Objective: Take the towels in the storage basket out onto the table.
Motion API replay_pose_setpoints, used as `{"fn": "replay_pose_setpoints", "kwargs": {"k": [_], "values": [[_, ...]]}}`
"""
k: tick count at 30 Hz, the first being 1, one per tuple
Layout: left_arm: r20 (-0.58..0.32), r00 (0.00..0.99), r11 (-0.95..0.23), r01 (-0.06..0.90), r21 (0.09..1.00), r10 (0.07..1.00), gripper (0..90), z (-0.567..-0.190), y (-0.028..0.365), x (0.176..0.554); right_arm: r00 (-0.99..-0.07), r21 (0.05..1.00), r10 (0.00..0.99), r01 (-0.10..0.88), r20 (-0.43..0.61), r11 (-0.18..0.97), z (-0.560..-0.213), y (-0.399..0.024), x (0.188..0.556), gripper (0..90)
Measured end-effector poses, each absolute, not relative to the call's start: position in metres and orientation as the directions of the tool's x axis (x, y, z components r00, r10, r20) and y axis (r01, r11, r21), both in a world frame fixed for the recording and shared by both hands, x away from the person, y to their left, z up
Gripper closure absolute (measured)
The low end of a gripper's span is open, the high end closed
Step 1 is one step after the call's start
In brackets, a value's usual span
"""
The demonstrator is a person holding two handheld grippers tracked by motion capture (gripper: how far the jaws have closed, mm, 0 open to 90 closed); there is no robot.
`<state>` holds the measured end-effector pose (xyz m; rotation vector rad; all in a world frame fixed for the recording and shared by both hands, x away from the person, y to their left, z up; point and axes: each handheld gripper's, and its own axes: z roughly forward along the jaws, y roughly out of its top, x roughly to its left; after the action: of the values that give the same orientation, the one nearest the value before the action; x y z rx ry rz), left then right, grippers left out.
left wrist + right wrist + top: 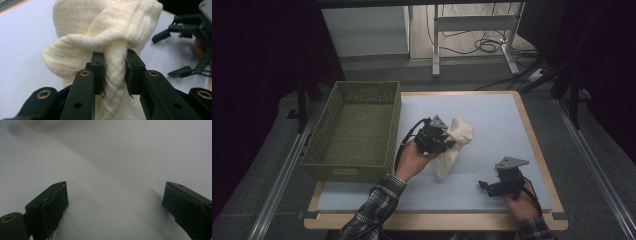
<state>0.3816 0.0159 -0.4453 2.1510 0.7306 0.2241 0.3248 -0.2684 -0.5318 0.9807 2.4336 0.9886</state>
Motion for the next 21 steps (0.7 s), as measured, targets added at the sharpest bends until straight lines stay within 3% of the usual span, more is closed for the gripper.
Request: {"fn": "replay_pose_setpoints", "kwargs": {"k": [14,18,21], "values": [[-0.088,0.82,-0.517,0.435,0.737,0.566,67.2,-0.499,-0.016,0.384,-0.707,0.71,0.705,0.471,-0.051,0.524,-0.532,-0.269,0.325,6.6],[-0.092,0.813,-0.504,0.44,0.743,0.574,58.9,-0.51,-0.021,0.384,-0.706,0.709,0.706,0.473,-0.049,0.522,-0.532,-0.268,0.325,6.6],[-0.112,0.807,-0.482,0.451,0.751,0.58,44.0,-0.514,-0.021,0.385,-0.706,0.709,0.706,0.474,-0.048,0.522,-0.532,-0.268,0.325,6.6]]}}
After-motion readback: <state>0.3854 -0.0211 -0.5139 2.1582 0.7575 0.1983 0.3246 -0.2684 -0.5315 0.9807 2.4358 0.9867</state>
